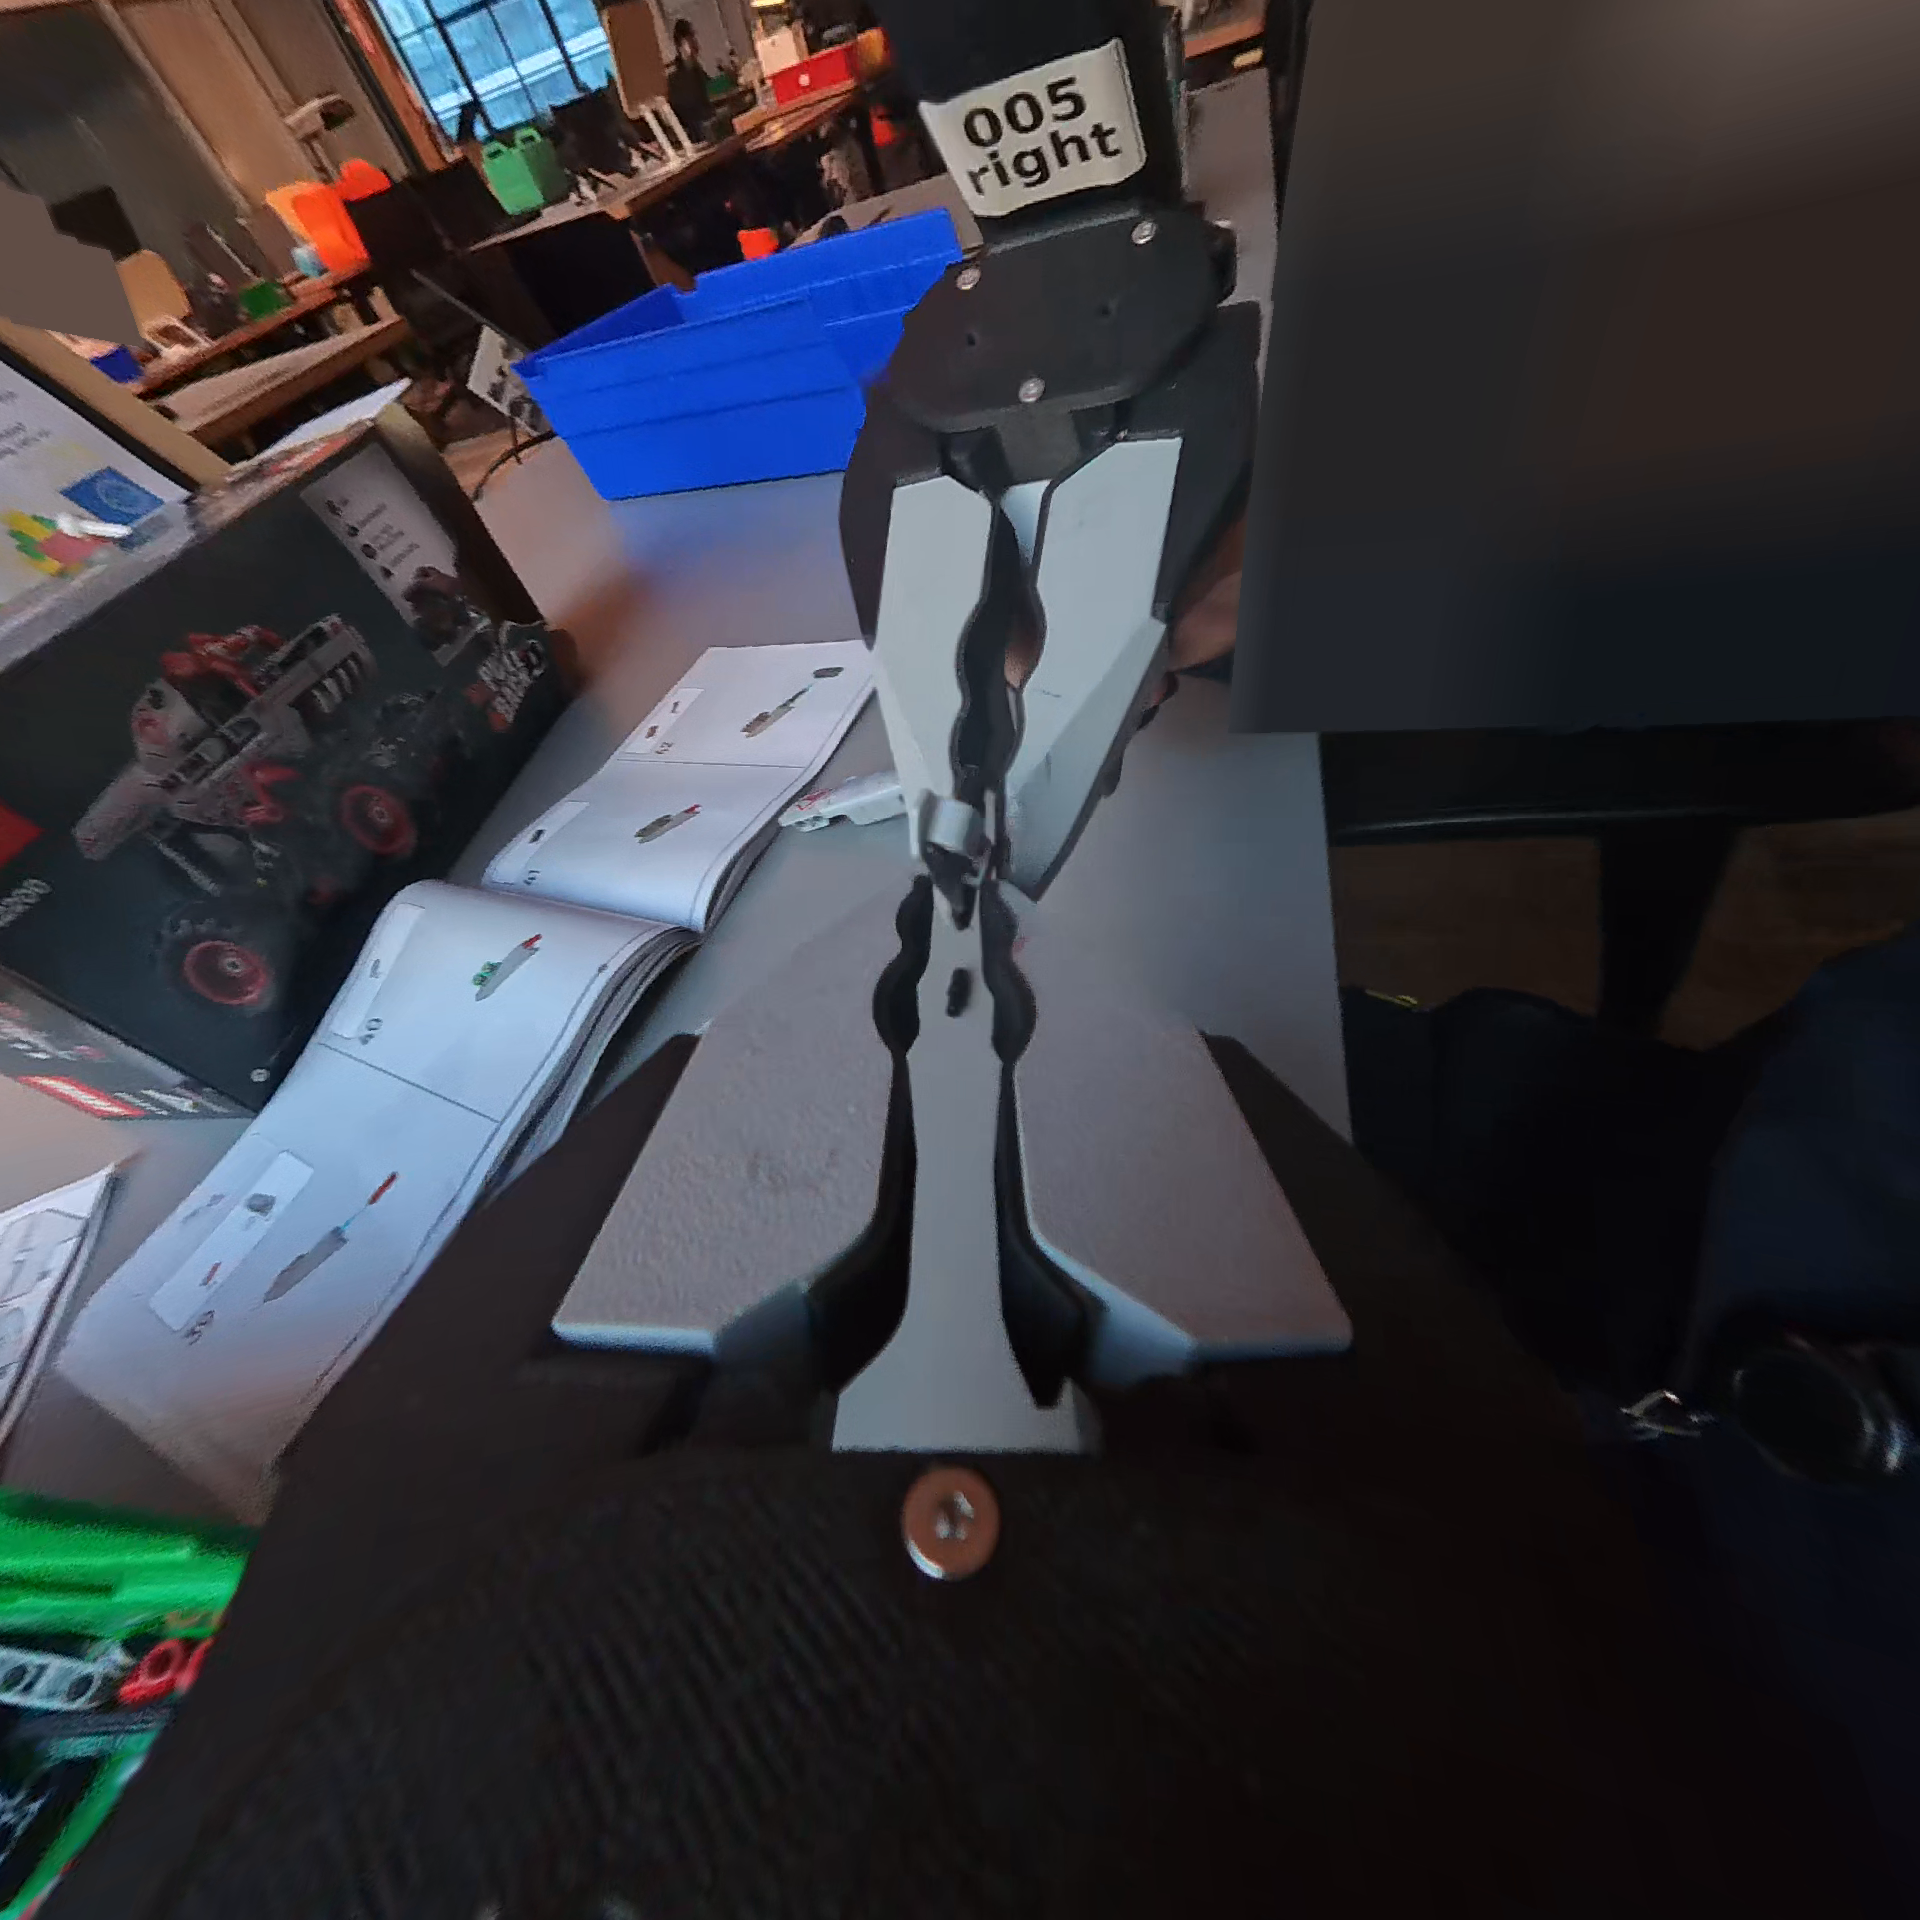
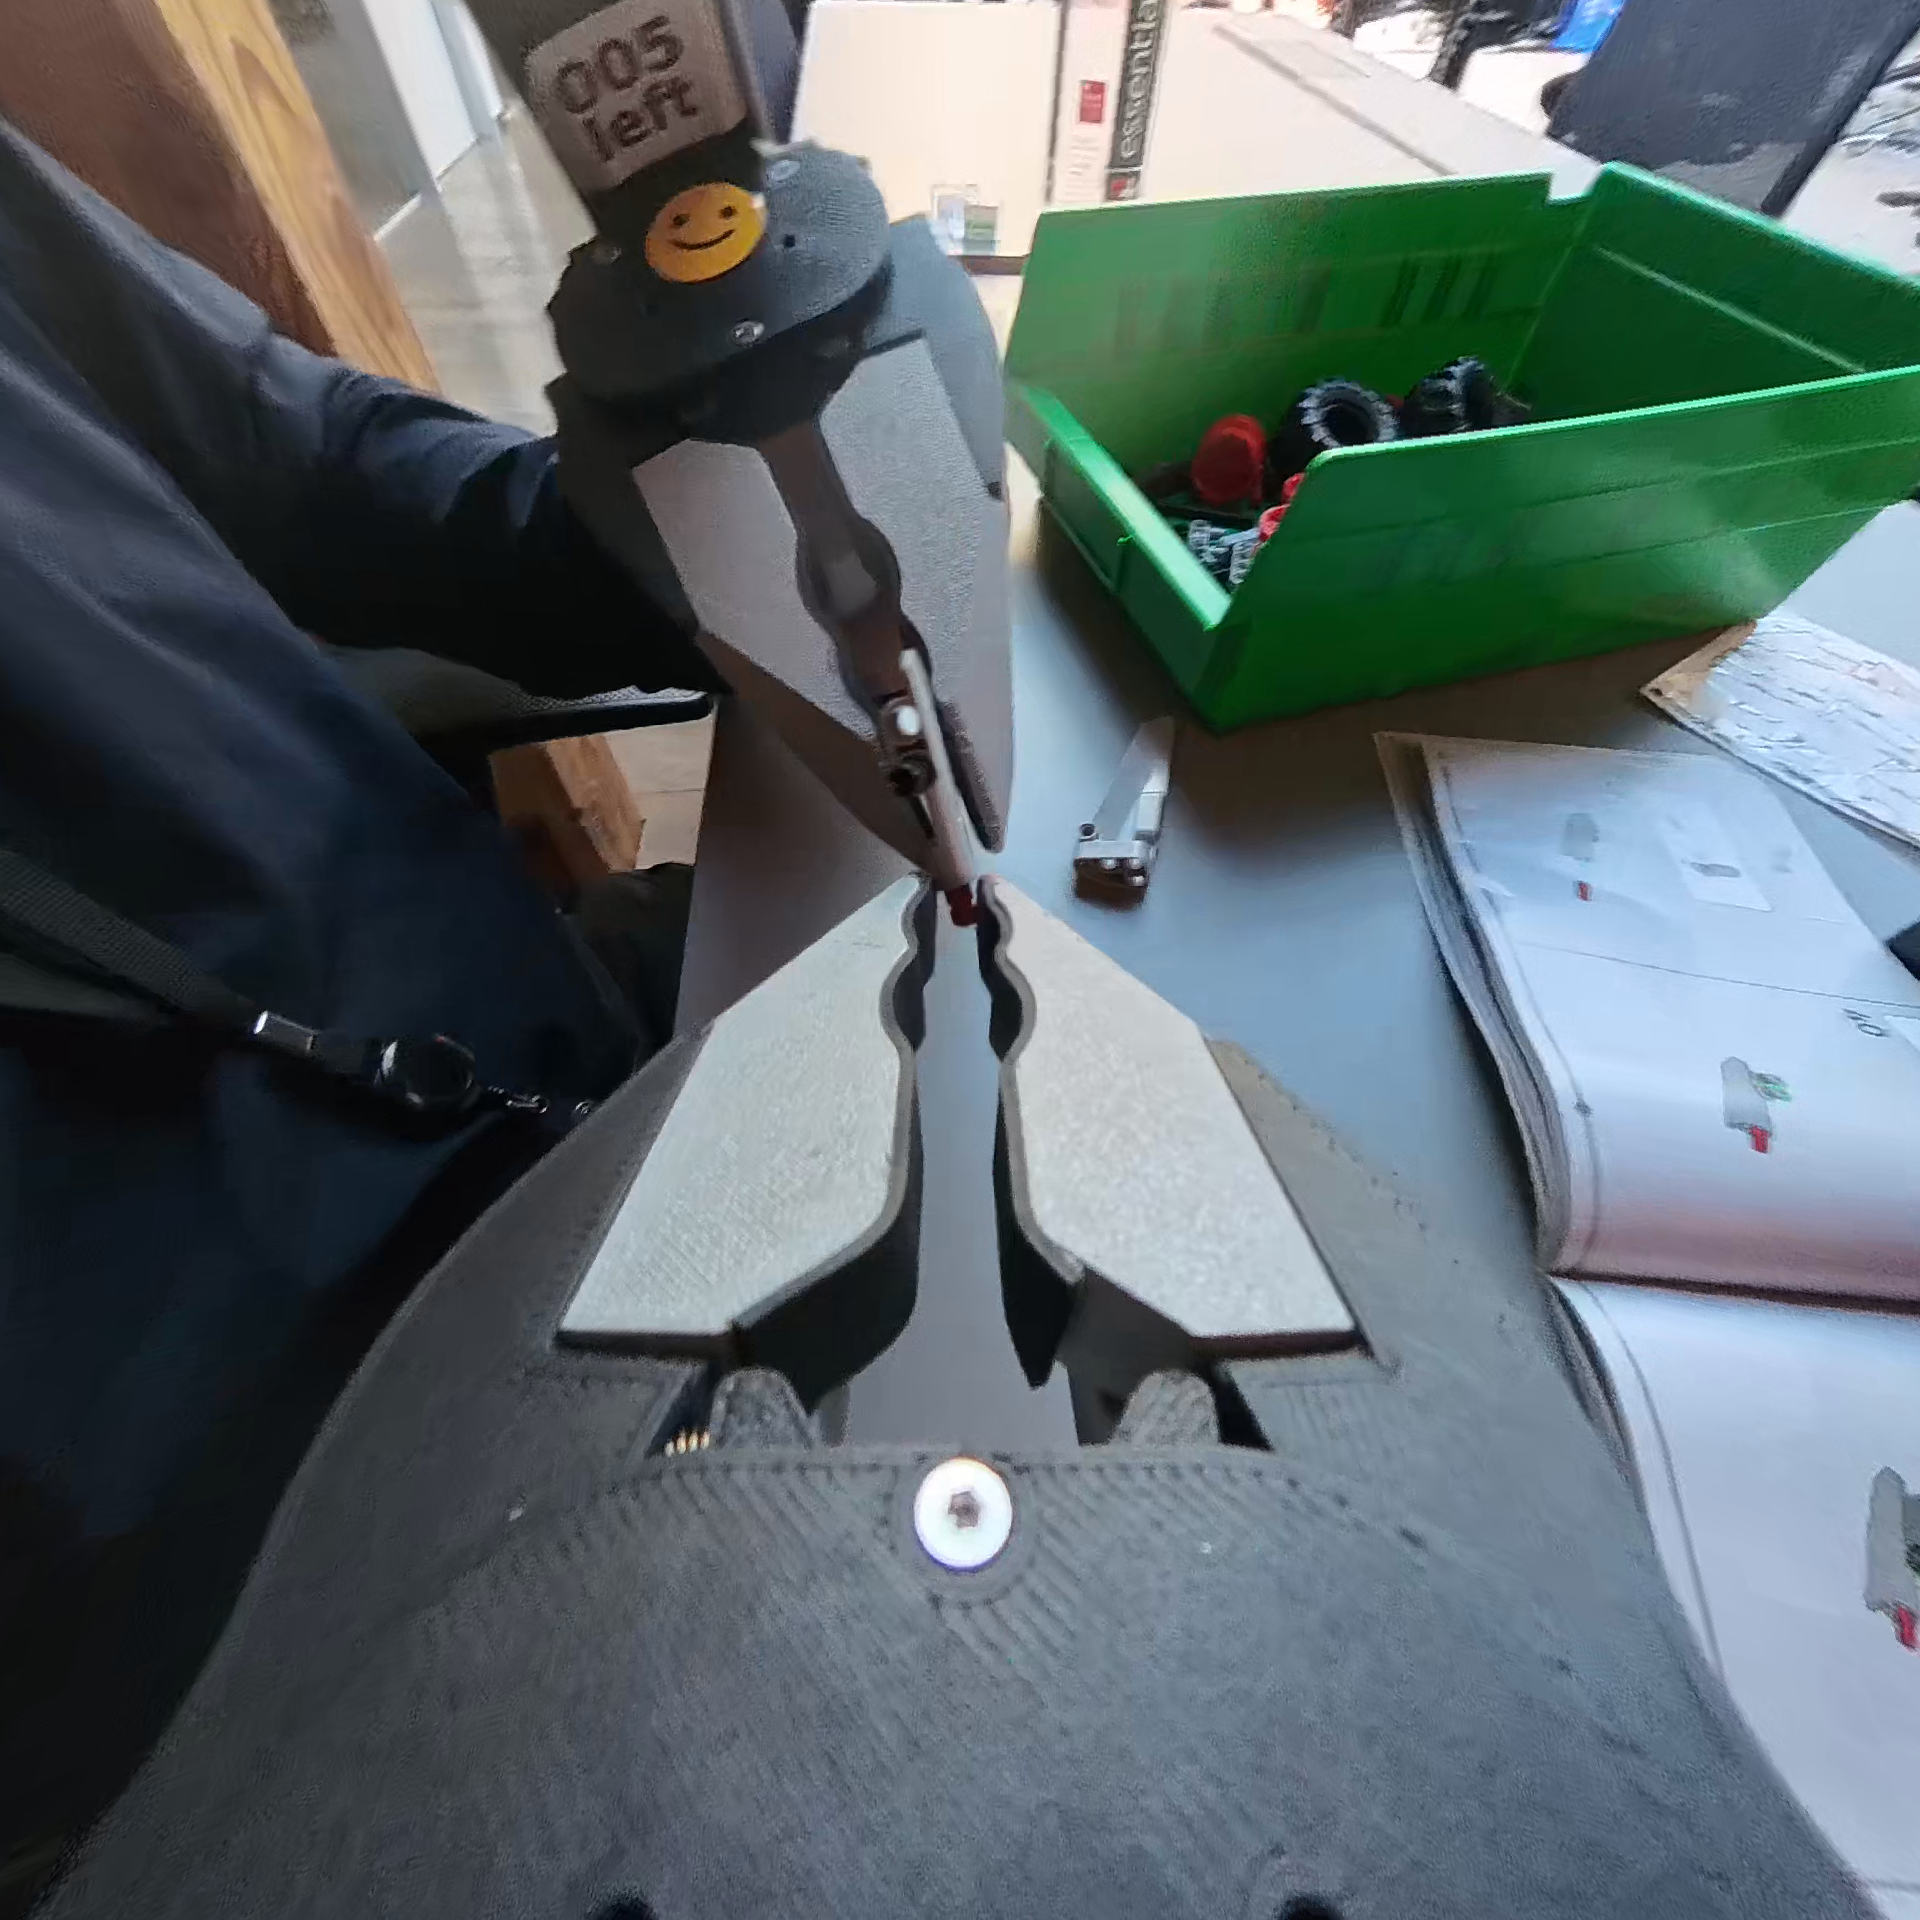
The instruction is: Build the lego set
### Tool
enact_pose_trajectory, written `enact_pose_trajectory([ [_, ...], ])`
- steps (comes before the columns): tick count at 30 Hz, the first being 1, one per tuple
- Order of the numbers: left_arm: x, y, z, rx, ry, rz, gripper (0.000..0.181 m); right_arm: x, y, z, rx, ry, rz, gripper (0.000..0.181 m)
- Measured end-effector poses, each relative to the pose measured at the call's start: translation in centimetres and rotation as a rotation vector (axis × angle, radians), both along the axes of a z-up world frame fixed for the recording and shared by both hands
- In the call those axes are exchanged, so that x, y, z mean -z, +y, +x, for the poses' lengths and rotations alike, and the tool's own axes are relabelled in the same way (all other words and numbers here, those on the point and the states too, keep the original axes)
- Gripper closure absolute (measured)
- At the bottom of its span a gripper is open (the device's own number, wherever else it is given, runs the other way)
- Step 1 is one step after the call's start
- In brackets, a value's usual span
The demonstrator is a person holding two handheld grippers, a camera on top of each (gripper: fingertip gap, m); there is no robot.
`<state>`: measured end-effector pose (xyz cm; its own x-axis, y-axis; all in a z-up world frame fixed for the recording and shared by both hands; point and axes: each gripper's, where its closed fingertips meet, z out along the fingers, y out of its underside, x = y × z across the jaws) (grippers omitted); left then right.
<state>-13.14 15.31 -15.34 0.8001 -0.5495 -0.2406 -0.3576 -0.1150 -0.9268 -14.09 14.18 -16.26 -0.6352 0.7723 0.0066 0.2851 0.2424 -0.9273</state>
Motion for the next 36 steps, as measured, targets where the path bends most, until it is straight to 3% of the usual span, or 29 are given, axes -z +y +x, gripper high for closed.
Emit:
enact_pose_trajectory([
  [1,0.0,-0.2,0.1,0.015,-0.015,-0.008,0.174,0.2,-0.2,0.2,-0.016,-0.007,0.000,0.177],
  [7,-0.6,-1.3,1.3,0.144,-0.106,-0.036,0.177,0.0,-1.5,0.9,-0.098,-0.019,-0.023,0.178],
  [12,-1.1,-1.1,0.8,0.117,-0.147,-0.017,0.177,-0.7,-1.6,0.6,-0.094,-0.040,-0.103,0.177],
  [14,-0.9,-0.4,-0.2,0.032,-0.074,0.009,0.177,-0.4,-0.6,-0.2,-0.015,-0.051,-0.078,0.177],
  [17,-0.3,0.8,-3.0,-0.161,0.088,0.039,0.177,0.3,2.0,-1.4,0.155,-0.075,-0.040,0.158],
  [20,0.4,1.9,-7.3,-0.425,0.391,0.102,0.177,0.0,2.9,-1.4,0.223,-0.131,-0.123,0.153],
  [22,0.3,2.2,-8.3,-0.519,0.602,0.159,0.177,-0.6,2.6,-1.7,0.245,-0.148,-0.222,0.152],
  [26,-0.2,2.7,-7.9,-0.593,0.983,0.303,0.177,-1.6,1.4,-2.5,0.223,-0.203,-0.537,0.152],
  [30,-0.4,2.7,-7.2,-0.597,1.116,0.367,0.179,-3.4,1.5,-2.5,0.124,-0.228,-0.885,0.157],
  [36,-1.1,2.6,-6.4,-0.602,1.156,0.431,0.179,-2.4,1.4,-3.4,0.145,-0.262,-0.906,0.158],
])
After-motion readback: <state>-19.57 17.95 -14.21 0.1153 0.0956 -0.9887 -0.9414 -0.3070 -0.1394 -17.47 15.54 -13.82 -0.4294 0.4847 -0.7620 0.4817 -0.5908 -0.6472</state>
